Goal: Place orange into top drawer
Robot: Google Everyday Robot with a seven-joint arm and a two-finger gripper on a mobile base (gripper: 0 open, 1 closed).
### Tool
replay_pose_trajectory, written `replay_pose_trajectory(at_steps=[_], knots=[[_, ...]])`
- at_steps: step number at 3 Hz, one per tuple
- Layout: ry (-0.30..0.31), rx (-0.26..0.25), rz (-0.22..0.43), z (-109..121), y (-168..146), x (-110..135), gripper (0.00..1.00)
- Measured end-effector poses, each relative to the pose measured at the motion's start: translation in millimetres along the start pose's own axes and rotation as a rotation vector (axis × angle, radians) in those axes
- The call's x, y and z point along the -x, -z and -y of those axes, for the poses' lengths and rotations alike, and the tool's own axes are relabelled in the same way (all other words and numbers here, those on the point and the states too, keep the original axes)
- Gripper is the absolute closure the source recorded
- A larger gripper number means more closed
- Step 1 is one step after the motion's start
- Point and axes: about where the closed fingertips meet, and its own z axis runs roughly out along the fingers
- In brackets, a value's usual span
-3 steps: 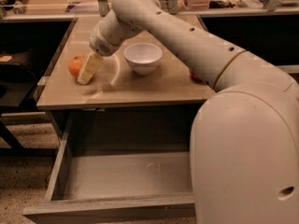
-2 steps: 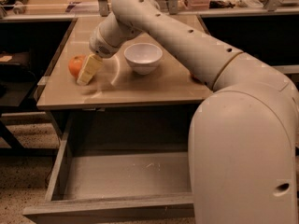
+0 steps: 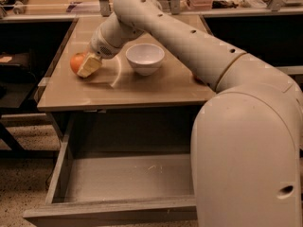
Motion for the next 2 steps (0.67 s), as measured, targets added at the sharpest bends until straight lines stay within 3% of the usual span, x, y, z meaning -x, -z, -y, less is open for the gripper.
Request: replay_pose_trajectory(at_steps=[2], knots=[[0.000,0.000,0.000,0.0,-0.1,0.0,0.88]])
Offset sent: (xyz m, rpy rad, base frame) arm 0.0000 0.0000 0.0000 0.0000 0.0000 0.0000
